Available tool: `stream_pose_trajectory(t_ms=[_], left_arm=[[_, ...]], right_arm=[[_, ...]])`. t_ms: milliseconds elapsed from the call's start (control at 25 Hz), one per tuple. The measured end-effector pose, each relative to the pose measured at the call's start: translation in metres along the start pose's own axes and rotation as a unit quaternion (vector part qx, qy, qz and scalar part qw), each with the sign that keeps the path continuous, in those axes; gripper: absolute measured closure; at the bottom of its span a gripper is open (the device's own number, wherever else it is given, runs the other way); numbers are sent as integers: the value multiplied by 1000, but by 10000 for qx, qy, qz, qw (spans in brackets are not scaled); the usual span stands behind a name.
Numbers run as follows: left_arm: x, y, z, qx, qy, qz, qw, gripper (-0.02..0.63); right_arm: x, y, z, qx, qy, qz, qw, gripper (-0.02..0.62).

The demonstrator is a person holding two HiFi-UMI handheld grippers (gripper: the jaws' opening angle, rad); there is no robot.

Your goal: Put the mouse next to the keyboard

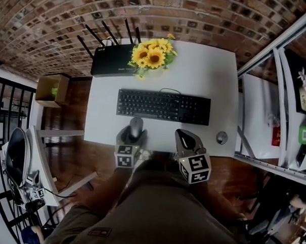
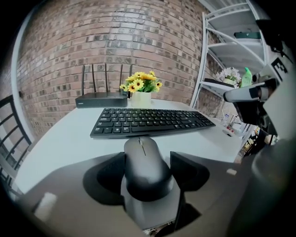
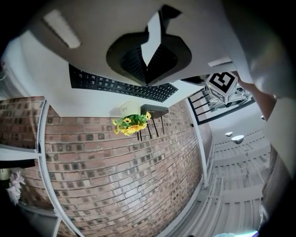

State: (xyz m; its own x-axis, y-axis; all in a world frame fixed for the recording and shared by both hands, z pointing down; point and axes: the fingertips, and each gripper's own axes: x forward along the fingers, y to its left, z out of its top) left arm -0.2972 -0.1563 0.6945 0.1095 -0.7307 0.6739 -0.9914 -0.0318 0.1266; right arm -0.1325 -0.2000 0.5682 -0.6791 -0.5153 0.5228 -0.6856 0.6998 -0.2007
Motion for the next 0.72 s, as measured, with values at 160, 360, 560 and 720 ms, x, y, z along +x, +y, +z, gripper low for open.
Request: stream_pose_trajectory(t_ms=[160,360,560,720], left_arm=[[-4,2,-1,-119,-25,-44,9999,310],[-12,3,8,-77,-193,-98,9997,310],[-16,-1,26,51,-402,-299,9987,310],[-15,-10,41,240,-551,-599,9964,310]], right_arm=[[3,2,2,-17,-13,16,10000,581],[4,4,6,-26,-58,-8,10000,581],[5,6,9,-2,-135,-171,9998,581],[0,5,8,93,-233,-470,9986,581]])
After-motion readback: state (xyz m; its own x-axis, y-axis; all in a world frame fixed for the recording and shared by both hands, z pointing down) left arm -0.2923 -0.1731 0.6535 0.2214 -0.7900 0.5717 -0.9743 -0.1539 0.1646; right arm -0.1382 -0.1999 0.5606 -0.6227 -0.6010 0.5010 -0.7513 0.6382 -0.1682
